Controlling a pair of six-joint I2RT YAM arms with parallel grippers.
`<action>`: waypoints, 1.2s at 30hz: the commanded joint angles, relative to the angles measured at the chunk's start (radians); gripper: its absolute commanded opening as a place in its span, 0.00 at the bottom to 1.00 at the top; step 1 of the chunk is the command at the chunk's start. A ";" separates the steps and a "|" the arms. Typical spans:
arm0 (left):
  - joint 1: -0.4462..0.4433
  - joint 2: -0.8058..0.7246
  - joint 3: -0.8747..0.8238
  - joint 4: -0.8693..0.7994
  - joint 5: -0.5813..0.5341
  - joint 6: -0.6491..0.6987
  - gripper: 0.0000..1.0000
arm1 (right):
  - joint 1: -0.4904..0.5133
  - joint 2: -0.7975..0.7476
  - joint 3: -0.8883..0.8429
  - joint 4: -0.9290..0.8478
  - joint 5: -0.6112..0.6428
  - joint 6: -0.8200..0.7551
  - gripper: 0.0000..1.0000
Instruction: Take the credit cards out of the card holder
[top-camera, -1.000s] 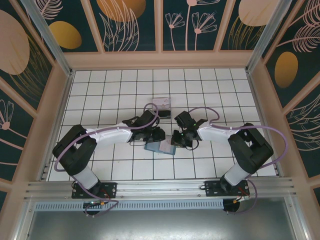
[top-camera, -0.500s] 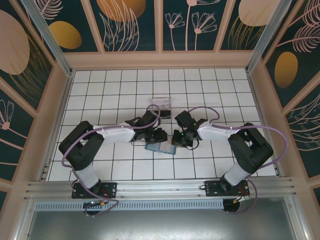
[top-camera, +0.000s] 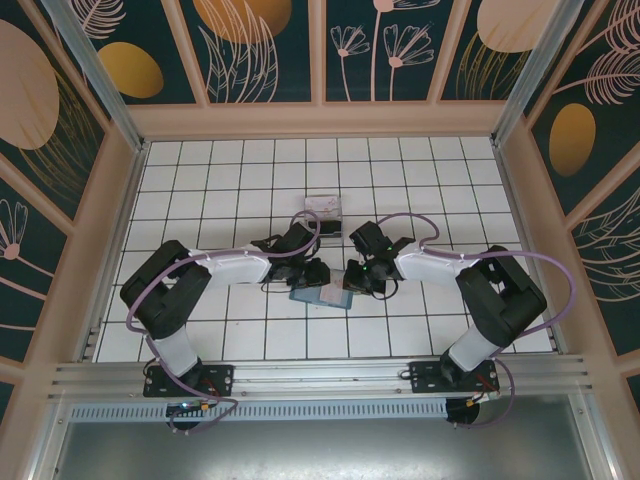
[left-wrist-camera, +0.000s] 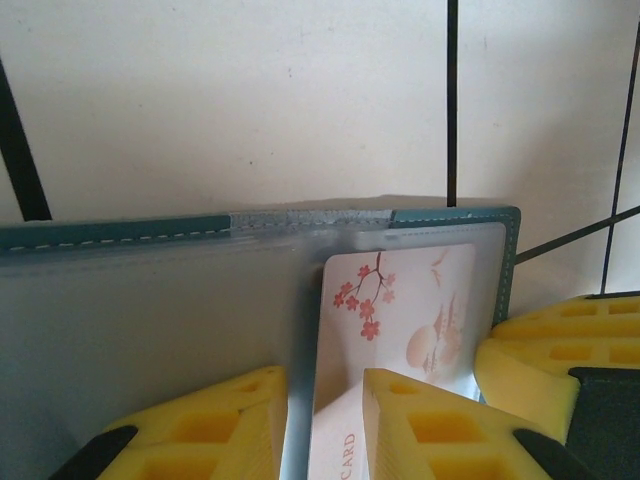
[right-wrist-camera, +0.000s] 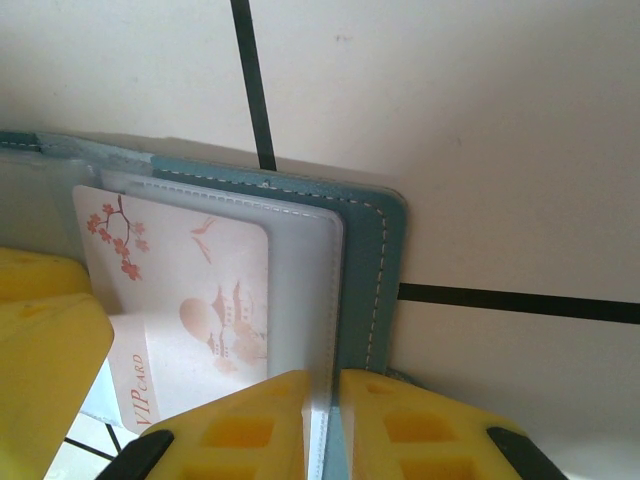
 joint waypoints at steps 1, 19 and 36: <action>0.007 0.024 -0.004 0.004 0.026 0.010 0.28 | -0.012 0.025 -0.003 -0.060 0.058 -0.013 0.18; 0.007 0.057 -0.047 0.073 0.093 -0.005 0.29 | -0.011 0.026 -0.004 -0.057 0.058 -0.007 0.18; 0.009 -0.009 -0.067 0.062 0.066 0.007 0.13 | -0.009 0.024 -0.001 -0.065 0.062 -0.001 0.18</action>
